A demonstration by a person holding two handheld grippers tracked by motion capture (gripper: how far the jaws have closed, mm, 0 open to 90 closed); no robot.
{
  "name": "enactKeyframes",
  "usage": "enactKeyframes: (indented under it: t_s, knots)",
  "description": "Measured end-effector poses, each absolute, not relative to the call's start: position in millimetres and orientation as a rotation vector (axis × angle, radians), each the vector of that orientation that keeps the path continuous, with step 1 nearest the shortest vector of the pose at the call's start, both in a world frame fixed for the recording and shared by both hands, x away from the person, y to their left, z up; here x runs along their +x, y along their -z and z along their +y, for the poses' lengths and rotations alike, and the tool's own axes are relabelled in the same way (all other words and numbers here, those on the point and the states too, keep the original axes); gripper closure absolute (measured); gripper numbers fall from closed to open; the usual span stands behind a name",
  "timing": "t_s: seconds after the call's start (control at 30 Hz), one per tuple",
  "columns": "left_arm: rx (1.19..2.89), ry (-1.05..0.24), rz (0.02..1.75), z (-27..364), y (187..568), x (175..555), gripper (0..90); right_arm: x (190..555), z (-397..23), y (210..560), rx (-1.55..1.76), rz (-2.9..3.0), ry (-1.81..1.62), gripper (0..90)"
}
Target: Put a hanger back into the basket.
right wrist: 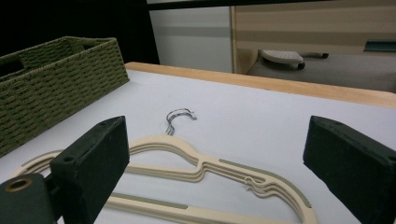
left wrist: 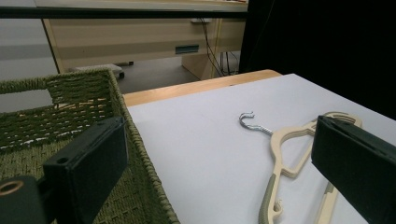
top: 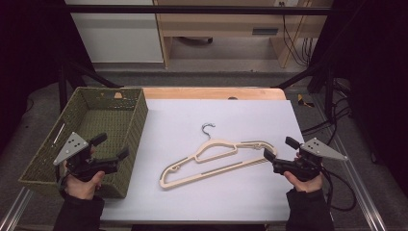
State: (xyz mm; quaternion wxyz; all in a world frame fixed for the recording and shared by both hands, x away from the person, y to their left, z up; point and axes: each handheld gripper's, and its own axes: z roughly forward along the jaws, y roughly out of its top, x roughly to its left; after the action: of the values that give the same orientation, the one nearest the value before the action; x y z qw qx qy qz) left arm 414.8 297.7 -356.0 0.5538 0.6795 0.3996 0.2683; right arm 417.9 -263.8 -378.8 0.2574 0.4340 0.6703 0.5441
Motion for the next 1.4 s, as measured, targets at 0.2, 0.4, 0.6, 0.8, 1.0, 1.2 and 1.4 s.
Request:
enactKeyframes:
  t_s: [0.2,0.4,0.6,0.8,1.0,1.2,1.4]
  knots:
    - [1.612,-0.628,0.948,299,358,416,3.8,423,-254,381,1.19,1.851,-1.452,7.9]
    - [1.621,-0.619,0.963,301,362,419,3.9,432,-237,377,1.18,1.873,-1.447,9.0]
    - [1.631,-0.619,0.97,302,363,420,3.9,446,-215,372,1.175,1.899,-1.433,11.7]
    - [1.643,-0.628,0.972,302,363,421,4.0,466,-191,368,1.189,1.924,-1.395,15.7]
    - [1.634,-0.636,0.978,305,362,421,4.0,492,-162,372,1.197,1.968,-1.345,18.7]
    - [1.631,-0.64,0.98,308,362,420,4.0,515,-139,380,1.197,2.02,-1.297,23.5]
    - [1.629,-0.641,0.984,308,362,421,4.0,541,-116,396,1.224,2.082,-1.216,31.6]
